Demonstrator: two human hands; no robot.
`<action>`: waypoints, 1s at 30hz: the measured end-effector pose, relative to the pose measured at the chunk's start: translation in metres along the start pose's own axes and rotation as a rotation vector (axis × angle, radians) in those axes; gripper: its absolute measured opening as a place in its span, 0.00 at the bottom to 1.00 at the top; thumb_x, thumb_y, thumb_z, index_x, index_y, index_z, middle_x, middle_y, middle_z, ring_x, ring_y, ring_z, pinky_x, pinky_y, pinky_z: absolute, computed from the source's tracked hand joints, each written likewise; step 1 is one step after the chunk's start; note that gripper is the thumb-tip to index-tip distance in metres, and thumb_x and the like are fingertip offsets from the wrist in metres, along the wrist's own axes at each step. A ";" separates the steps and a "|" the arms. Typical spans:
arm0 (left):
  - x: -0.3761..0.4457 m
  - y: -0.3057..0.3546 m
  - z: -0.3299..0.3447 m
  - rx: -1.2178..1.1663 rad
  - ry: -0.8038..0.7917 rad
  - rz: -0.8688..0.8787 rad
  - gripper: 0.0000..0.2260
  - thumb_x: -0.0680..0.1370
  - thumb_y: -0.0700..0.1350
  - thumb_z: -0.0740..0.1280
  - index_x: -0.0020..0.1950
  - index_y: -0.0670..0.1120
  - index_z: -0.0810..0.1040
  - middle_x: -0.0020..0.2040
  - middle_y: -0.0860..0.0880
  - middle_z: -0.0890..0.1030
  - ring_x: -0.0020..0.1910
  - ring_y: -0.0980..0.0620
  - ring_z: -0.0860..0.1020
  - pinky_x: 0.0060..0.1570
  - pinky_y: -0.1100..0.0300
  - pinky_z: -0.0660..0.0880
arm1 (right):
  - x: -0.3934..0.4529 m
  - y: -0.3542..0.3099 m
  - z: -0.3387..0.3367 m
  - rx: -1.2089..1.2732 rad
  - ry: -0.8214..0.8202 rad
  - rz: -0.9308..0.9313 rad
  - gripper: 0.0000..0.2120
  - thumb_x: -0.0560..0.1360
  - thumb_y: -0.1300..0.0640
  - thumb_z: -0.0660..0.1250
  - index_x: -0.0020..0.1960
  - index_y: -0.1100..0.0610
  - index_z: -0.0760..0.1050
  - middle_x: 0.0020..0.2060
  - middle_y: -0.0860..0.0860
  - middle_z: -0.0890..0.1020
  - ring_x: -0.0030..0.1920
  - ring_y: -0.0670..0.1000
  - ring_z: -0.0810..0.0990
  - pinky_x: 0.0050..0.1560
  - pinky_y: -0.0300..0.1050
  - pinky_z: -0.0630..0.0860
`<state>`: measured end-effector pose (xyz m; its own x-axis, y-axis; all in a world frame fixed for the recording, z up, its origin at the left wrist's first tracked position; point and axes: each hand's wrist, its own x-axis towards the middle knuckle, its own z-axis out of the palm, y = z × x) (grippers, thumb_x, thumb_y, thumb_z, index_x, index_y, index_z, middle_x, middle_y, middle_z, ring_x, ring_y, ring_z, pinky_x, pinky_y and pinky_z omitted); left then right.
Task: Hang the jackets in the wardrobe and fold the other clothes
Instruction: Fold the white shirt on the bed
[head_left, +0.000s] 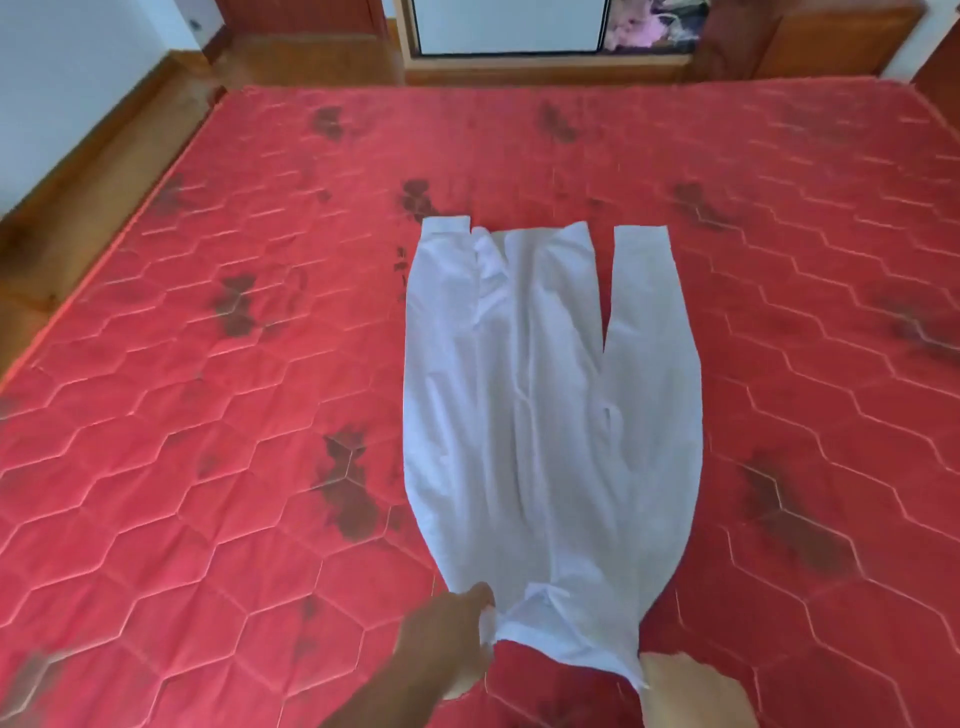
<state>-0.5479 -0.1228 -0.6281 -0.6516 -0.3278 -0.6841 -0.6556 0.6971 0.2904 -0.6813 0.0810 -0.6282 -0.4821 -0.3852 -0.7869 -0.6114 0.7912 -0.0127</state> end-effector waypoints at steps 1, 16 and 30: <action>0.002 -0.003 0.007 0.003 -0.016 -0.002 0.15 0.78 0.50 0.64 0.64 0.56 0.68 0.56 0.52 0.79 0.50 0.51 0.78 0.48 0.57 0.77 | -0.003 0.001 0.007 -0.029 0.030 0.009 0.23 0.79 0.50 0.52 0.74 0.44 0.63 0.67 0.50 0.75 0.67 0.52 0.74 0.66 0.49 0.71; 0.094 -0.044 -0.026 -1.092 0.307 -0.501 0.12 0.68 0.53 0.69 0.45 0.48 0.72 0.38 0.46 0.76 0.33 0.48 0.73 0.38 0.60 0.72 | 0.061 0.032 -0.037 1.044 0.148 0.336 0.21 0.77 0.46 0.62 0.43 0.66 0.76 0.38 0.61 0.81 0.39 0.60 0.82 0.43 0.55 0.78; 0.123 -0.063 -0.022 -0.859 0.440 -0.574 0.14 0.72 0.46 0.69 0.28 0.44 0.72 0.23 0.50 0.70 0.26 0.48 0.70 0.29 0.62 0.65 | 0.110 0.002 -0.021 1.370 0.302 0.549 0.21 0.72 0.44 0.71 0.37 0.63 0.74 0.30 0.56 0.72 0.29 0.54 0.69 0.30 0.47 0.67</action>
<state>-0.5957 -0.2207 -0.7160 -0.1347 -0.7743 -0.6183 -0.8370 -0.2451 0.4892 -0.7487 0.0304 -0.7023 -0.6617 0.1521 -0.7342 0.6431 0.6185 -0.4515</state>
